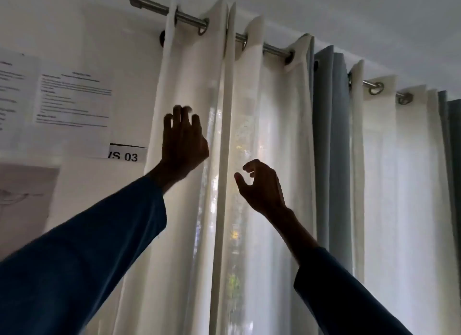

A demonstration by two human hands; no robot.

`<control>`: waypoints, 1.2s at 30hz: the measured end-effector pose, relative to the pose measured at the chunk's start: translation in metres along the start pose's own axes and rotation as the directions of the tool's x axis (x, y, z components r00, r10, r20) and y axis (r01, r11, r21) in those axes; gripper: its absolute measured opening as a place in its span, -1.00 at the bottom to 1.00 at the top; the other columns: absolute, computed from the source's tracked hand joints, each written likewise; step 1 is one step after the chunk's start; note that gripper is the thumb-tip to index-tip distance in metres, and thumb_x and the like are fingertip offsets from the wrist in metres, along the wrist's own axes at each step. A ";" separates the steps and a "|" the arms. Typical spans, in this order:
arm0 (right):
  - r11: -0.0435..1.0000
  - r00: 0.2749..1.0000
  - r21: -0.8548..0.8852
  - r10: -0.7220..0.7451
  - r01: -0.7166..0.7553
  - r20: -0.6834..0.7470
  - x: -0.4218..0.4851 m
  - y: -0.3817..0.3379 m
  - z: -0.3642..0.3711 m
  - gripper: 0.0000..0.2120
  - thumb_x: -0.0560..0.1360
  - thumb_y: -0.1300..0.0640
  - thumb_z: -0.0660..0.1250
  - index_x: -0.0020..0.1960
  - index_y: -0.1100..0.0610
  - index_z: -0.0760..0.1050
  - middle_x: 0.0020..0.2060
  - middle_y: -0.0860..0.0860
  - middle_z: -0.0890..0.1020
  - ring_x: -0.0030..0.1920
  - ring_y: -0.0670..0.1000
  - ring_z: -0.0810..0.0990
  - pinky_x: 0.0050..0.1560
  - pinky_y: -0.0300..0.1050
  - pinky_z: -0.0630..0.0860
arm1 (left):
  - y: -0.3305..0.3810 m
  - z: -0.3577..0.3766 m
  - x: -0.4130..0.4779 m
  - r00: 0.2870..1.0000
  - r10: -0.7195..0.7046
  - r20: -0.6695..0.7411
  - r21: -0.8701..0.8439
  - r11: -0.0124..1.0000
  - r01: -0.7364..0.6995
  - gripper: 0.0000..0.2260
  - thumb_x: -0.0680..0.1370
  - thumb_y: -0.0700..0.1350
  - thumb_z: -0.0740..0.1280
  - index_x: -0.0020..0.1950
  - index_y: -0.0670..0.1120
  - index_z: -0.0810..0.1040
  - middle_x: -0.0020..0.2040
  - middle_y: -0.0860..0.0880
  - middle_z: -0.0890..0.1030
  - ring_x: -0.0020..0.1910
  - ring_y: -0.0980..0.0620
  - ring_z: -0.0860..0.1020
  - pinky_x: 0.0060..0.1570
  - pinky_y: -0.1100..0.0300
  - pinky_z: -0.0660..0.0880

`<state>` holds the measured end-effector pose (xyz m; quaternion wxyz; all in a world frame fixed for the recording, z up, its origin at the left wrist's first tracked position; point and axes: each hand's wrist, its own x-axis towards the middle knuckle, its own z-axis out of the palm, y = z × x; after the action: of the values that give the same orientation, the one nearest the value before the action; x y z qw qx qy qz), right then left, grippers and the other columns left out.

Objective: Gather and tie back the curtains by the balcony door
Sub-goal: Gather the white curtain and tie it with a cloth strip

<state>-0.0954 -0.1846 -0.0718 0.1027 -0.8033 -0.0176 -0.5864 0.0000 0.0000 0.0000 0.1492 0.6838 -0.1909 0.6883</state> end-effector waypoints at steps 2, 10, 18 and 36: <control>0.998 0.999 0.058 0.021 -0.019 -0.038 0.021 0.002 0.014 -0.66 0.53 -0.13 0.39 0.16 0.08 0.50 0.03 -0.06 0.63 0.04 -0.02 0.61 0.08 -0.05 0.56 | -0.013 0.013 0.011 0.993 -0.117 -0.003 0.053 0.992 0.117 -0.58 0.39 -0.12 0.28 0.22 -0.21 0.43 0.49 -0.29 0.28 0.48 -0.31 0.23 0.42 -0.22 0.23; 0.986 0.971 0.047 -0.145 0.157 -0.189 0.110 -0.021 0.077 -0.50 0.49 0.05 0.41 0.36 0.18 0.38 0.22 0.07 0.52 0.23 0.09 0.49 0.08 -0.03 0.53 | -0.077 0.091 0.038 0.959 -0.270 0.081 0.052 0.962 0.267 -0.38 0.45 0.03 0.42 0.39 -0.18 0.27 0.53 -0.35 0.15 0.35 -0.36 0.37 0.24 -0.30 0.40; 0.923 0.827 -0.217 -0.383 0.319 -0.412 0.165 -0.053 0.102 -0.70 0.53 0.15 0.35 0.23 0.22 0.51 0.27 0.15 0.54 0.27 0.12 0.53 0.11 -0.09 0.56 | -0.087 0.130 0.068 0.980 -0.181 -0.081 -0.300 0.942 0.149 -0.48 0.53 -0.07 0.37 0.42 -0.12 0.26 0.41 -0.20 0.33 0.17 -0.16 0.55 -0.08 -0.06 0.64; 0.971 0.923 -0.200 0.044 -0.128 -0.382 0.202 0.022 0.059 -0.66 0.62 0.12 0.29 -0.33 0.16 0.45 -0.32 0.14 0.57 -0.30 0.12 0.50 -0.20 -0.09 0.37 | -0.027 0.158 0.129 0.978 -0.062 0.198 -0.683 0.707 0.183 -0.44 0.47 -0.45 0.27 0.47 -0.21 0.34 -0.02 -0.15 0.57 0.06 -0.27 0.61 0.04 -0.10 0.61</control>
<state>0.0263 -0.2138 0.0993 0.0401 -0.6830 0.1031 -0.7220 0.1497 -0.0576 0.1296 0.4256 0.6410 -0.4014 0.4968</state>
